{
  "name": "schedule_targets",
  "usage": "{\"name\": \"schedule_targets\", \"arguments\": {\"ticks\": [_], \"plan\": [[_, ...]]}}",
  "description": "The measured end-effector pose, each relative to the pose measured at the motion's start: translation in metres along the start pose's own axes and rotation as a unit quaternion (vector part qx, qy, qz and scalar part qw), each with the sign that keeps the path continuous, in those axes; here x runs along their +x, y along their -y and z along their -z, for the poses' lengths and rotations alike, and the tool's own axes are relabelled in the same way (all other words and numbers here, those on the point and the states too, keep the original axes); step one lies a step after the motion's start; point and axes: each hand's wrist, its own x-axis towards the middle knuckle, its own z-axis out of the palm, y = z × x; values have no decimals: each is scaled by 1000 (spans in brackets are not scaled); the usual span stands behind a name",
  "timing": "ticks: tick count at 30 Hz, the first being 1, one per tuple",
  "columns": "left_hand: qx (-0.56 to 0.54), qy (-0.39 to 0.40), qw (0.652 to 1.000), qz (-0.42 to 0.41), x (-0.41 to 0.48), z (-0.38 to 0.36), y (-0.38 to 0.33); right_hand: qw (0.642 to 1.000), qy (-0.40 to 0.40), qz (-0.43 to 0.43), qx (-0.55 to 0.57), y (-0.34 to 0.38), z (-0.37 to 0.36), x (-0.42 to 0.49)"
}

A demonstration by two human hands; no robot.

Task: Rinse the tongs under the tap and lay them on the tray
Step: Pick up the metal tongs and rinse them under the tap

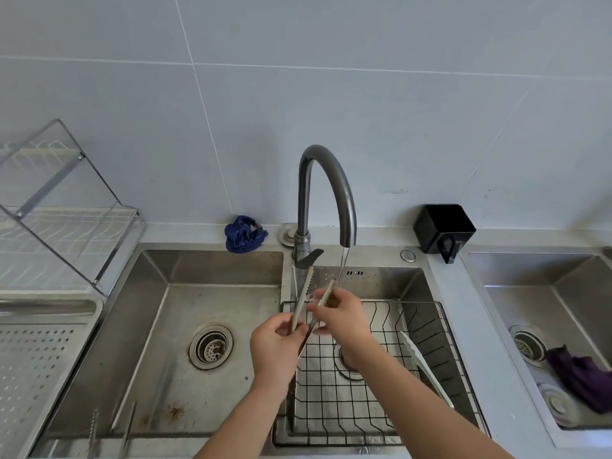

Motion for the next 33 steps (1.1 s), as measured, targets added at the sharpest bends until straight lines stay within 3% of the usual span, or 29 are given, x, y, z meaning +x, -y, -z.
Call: {"name": "schedule_targets", "arguments": {"ticks": [2,6,8,10,12,14,15,18,25,30,33], "plan": [[-10,24,1000,-14,5,3,-4,1000,-1,6,-18,1,-4,-6],[-30,53,998,-11,3,-3,-13,985,-144,75,-53,22,5,-1],[-34,52,998,17,-1,-5,-7,977,-178,84,-83,27,11,-1],[-51,52,996,48,-6,-6,-2,985,-140,83,-62,16,13,-4],[-98,34,989,106,-5,-11,1,999,-17,40,19,2,16,-5],[-143,13,979,147,-4,-17,-1,989,117,-9,88,-8,21,-5],[-158,8,975,153,-2,-20,-3,985,148,-17,91,-7,23,-2],[-177,-17,972,153,4,-30,-6,988,132,-3,78,9,26,13],[-232,-13,957,171,14,-45,-11,943,186,13,277,10,21,15],[-237,19,954,184,16,-46,-9,952,188,34,238,-11,30,6],[-234,60,952,188,12,-51,-10,973,150,40,171,4,31,11]]}}
